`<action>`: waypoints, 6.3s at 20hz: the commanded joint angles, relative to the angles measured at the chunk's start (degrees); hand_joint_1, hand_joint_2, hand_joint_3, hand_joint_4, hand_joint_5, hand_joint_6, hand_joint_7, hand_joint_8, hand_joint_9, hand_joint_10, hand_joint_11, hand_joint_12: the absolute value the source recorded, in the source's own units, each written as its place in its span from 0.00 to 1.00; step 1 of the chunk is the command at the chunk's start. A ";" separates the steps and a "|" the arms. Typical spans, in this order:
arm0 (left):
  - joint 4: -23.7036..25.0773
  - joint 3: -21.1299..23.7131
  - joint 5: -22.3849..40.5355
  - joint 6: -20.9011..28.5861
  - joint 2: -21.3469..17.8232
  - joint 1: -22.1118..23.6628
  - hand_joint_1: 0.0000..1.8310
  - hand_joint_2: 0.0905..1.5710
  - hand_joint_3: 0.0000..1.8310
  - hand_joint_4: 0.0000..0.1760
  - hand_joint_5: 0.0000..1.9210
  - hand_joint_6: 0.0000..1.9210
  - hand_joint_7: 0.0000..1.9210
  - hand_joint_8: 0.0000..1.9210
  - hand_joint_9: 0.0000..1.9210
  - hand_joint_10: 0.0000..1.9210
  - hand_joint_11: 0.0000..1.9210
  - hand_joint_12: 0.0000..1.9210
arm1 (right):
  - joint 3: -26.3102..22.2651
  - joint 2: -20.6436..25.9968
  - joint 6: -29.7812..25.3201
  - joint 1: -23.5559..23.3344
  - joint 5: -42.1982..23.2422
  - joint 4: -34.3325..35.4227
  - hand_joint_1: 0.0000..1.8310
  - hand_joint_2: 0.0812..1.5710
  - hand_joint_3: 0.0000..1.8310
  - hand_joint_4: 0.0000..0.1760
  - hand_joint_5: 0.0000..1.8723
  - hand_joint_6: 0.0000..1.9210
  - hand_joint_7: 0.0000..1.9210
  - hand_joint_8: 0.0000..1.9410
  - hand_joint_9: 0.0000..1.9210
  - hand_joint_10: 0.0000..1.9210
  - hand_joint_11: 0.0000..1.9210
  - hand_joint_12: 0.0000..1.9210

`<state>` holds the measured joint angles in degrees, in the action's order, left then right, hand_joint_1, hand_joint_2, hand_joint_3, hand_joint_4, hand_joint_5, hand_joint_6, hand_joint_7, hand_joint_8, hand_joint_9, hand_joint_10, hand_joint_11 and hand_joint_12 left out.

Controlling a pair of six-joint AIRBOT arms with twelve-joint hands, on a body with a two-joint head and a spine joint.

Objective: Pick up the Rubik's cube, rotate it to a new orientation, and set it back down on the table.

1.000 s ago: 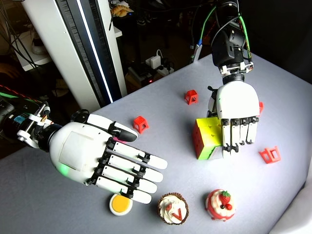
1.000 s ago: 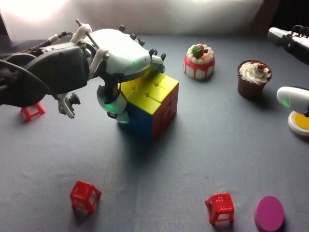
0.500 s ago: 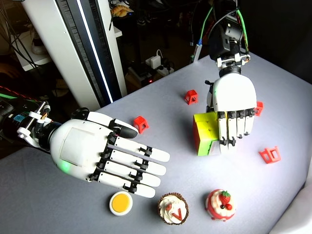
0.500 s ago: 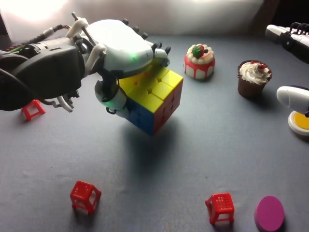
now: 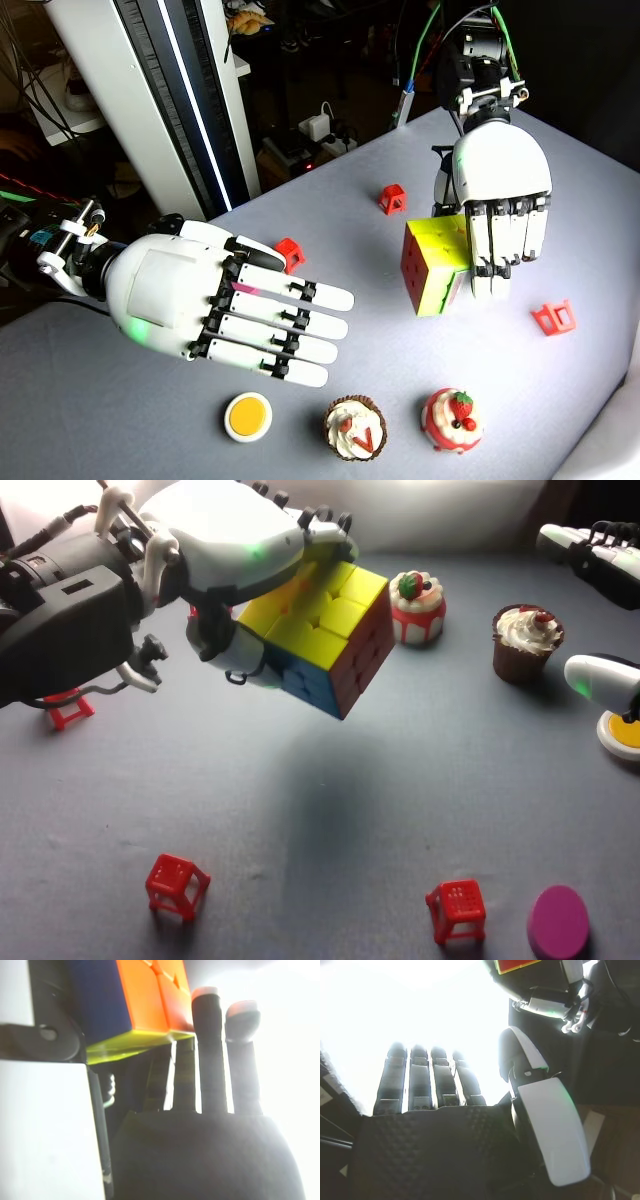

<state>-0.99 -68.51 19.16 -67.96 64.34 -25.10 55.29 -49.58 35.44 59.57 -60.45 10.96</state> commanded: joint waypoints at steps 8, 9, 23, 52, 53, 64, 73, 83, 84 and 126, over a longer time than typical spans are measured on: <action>2.37 0.39 11.31 3.37 -0.68 1.69 0.64 0.64 0.22 0.00 0.40 0.67 0.41 0.81 0.38 0.96 0.37 1.00 | 5.68 -6.01 -0.34 -2.43 -7.98 -1.83 0.40 0.92 0.00 0.00 0.00 0.00 0.01 0.00 0.04 0.02 0.00 0.28; 2.56 0.48 11.40 3.39 -0.69 1.69 0.64 0.67 0.15 0.00 0.41 0.68 0.42 0.75 0.37 0.91 0.35 1.00 | 6.60 -6.79 -0.34 -3.09 -7.52 -2.45 0.43 0.93 0.01 0.00 0.00 0.00 0.01 0.00 0.04 0.02 0.00 0.22; 6.53 1.06 14.50 8.04 -1.06 1.50 0.67 0.37 0.73 0.00 0.46 0.87 0.47 0.99 0.52 1.00 0.57 1.00 | 15.07 -14.92 -0.34 -8.04 -4.33 -6.81 0.07 1.00 0.10 0.00 0.03 0.02 0.02 0.00 0.00 0.19 0.00 0.24; 6.76 1.04 14.85 8.58 -0.92 1.42 0.63 0.47 0.60 0.00 0.43 0.84 0.39 1.00 0.45 1.00 0.47 1.00 | 17.28 -19.88 -0.34 -10.14 -4.67 -12.08 0.01 0.91 0.00 0.00 0.08 0.04 0.05 0.00 0.03 0.02 0.00 0.09; 6.75 1.03 14.75 8.58 -0.92 1.41 0.63 0.46 0.63 0.00 0.40 0.87 0.43 1.00 0.47 1.00 0.50 1.00 | 17.11 -19.88 -0.34 -10.14 -5.00 -12.30 0.01 0.92 0.00 0.00 0.08 0.04 0.06 0.00 0.04 0.03 0.00 0.13; 6.37 0.67 14.52 8.61 -0.84 1.43 0.74 0.37 0.71 0.00 0.41 0.89 0.46 0.96 0.49 1.00 0.59 1.00 | 14.90 -19.80 -0.34 -10.14 -6.96 -15.54 0.00 0.92 0.00 0.00 0.07 0.17 0.15 0.03 0.00 0.46 0.00 0.66; 6.11 0.44 14.43 8.62 -0.73 1.45 0.73 0.76 0.00 0.00 0.34 0.71 0.41 0.64 0.41 0.77 0.37 0.90 | 13.54 -19.69 -0.34 -10.14 -7.36 -20.63 0.08 0.94 0.00 0.00 0.11 0.55 0.06 0.56 0.00 0.68 0.00 0.92; 5.85 0.25 14.21 8.71 -0.50 1.24 0.41 0.99 0.13 0.00 0.00 0.06 0.04 0.50 0.03 0.72 0.03 1.00 | 12.98 -19.32 -0.34 -10.16 -7.95 -22.63 0.05 0.93 0.00 0.00 0.05 0.40 0.05 0.39 0.00 0.56 0.00 0.80; 5.42 0.05 14.18 8.71 -0.30 1.03 0.57 0.87 0.05 0.00 0.21 0.69 0.24 0.81 0.30 0.94 0.38 1.00 | 12.41 -19.27 -0.34 -10.18 -8.48 -22.84 0.05 0.94 0.00 0.00 0.04 0.40 0.05 0.39 0.00 0.59 0.00 0.82; -6.62 8.00 50.11 18.89 -12.13 -20.60 0.00 0.58 0.00 1.00 0.00 0.00 0.00 0.00 0.00 0.00 0.00 0.00 | 0.16 0.63 -0.34 0.14 -27.05 2.06 0.18 0.75 0.00 0.24 0.00 0.00 0.00 0.00 0.00 0.00 0.00 0.00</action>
